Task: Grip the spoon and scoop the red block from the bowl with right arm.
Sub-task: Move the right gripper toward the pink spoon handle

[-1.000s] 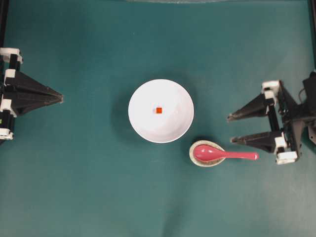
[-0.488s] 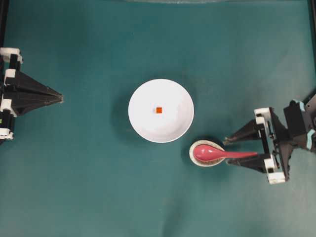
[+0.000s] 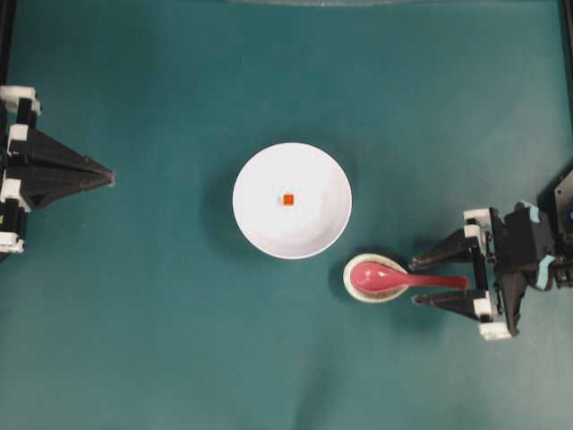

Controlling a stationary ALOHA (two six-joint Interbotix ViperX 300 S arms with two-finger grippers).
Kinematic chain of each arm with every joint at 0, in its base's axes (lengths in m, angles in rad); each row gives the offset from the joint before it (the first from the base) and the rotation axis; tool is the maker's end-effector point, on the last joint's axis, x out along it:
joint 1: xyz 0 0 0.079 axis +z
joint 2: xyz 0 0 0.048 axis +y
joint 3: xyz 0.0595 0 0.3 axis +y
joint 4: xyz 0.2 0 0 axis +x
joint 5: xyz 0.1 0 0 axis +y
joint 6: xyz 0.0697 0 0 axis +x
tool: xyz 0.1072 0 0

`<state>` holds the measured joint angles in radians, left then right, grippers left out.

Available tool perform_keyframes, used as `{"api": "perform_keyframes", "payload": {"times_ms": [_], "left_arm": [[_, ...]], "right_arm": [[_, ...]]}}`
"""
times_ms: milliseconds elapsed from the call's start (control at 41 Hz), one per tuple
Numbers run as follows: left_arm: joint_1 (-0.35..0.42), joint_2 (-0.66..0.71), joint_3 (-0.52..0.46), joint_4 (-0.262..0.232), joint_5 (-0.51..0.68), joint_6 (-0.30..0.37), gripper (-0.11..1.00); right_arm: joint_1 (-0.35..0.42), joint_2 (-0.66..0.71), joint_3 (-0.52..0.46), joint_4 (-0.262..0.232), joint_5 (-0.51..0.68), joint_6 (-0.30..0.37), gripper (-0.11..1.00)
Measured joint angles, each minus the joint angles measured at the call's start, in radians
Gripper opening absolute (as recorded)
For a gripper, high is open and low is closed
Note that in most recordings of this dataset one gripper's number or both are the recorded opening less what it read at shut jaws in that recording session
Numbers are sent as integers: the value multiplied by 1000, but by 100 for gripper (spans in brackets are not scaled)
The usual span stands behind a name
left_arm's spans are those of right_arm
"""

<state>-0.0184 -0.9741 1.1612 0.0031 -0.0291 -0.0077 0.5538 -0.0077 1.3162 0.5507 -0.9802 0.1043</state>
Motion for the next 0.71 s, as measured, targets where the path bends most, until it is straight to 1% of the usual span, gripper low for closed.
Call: {"api": "perform_keyframes", "payload": {"times_ms": [98,341,488,707], "left_arm": [[0,2,0,0,2,0,2],[0,0,0,0,2,0,2],[0,0,0,0,2,0,2],[0,0,0,0,2,0,2]], "right_arm": [[9,28,-3,15,2,0,61],[37,61,-9,80,6,0,61],[43,61,-11,89,34,2,61],[44,61,-12,91,40,3,61]]}}
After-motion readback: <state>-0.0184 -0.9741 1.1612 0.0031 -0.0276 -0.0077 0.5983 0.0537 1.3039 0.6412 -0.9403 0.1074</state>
